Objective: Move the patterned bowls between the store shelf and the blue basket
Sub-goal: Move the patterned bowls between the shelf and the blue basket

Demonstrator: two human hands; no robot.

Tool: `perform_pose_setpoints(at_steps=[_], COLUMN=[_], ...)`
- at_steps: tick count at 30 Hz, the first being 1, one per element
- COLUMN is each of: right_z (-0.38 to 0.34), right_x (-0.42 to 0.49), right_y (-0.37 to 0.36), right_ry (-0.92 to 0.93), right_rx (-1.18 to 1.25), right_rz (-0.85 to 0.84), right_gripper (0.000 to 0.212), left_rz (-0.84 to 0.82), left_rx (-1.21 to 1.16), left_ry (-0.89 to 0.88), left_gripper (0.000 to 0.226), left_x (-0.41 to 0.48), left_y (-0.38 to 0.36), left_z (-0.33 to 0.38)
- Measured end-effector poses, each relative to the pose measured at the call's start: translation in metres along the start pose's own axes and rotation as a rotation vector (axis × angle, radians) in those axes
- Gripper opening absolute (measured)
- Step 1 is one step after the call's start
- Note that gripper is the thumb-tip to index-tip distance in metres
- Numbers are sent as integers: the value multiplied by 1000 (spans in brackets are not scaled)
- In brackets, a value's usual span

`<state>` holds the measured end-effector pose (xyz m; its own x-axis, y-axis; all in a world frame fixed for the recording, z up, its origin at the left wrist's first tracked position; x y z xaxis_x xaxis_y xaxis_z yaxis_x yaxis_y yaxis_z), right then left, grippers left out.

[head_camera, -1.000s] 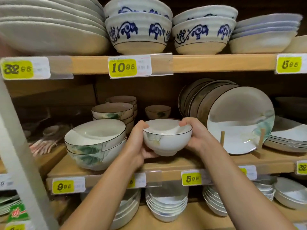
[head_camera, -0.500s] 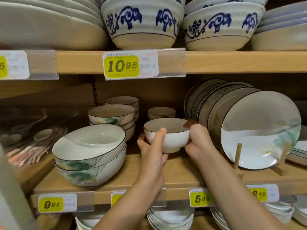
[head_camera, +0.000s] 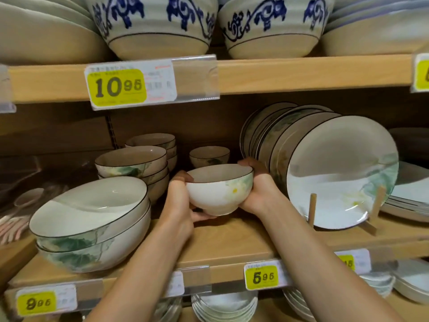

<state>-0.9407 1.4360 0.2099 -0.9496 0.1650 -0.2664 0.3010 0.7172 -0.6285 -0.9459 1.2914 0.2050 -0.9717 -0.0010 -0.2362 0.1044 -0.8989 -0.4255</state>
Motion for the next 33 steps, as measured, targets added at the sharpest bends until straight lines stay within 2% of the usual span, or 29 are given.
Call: perform_pose_setpoints(at_steps=[2, 4, 6, 8, 10, 13, 15, 17, 19, 21, 23, 25, 29, 33], right_z=[3, 9, 15, 17, 14, 5, -1, -4, -4, -6, -12, -19, -25, -28], right_x=[-1, -1, 0, 1, 2, 7, 19, 33, 44, 54, 64, 76, 104, 130], right_y=[0, -1, -3, -5, -9, -25, -39, -53, -64, -72, -77, -81, -82, -75], right_ry=[59, 144, 197, 213, 226, 253, 266, 291, 366, 448, 475, 498, 597, 652], right_rx=[48, 42, 1, -34, -36, -48, -138, -273, -292, -199, -113, -140, -313, -317], right_rz=[51, 156, 247, 308, 302, 278, 283, 307, 294, 243, 203, 212, 269, 227], right_gripper=[21, 18, 18, 19, 19, 22, 40, 57, 63, 60, 48, 41, 49, 52], left_rz=[27, 53, 39, 32, 57, 38, 93, 239, 304, 267, 233, 211, 169, 149], left_rx=[-43, -76, -36, -9, -17, -19, -153, -163, -134, -221, -237, -203, -70, 36], left_ry=[-19, -114, -189, -191, -195, -255, -202, -227, -344, -408, -433, -418, -398, -460], left_gripper=[26, 30, 30, 40, 42, 26, 20, 40, 52, 55, 56, 55, 53, 47], left_x=[4, 2, -1, -1, 2, 13, 22, 30, 35, 42, 53, 66, 94, 119], left_y=[-1, -4, -11, -18, -22, -30, -35, -39, -43, -49, -54, -59, -68, -74], left_z=[-2, -8, -17, -19, -13, 1, 13, 27, 34, 35, 39, 43, 44, 39])
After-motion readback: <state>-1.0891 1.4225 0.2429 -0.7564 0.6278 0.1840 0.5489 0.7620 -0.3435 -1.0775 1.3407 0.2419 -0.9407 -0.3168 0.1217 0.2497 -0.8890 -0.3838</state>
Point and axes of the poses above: each hand's wrist, its own x-axis towards the middle knuckle, its own y-axis out of the back of the hand, z = x × y, the point moved 3 cm from there along x, towards the middle knuckle, and after that the axes turned 5 degrees about z, right-handed, at the moved point
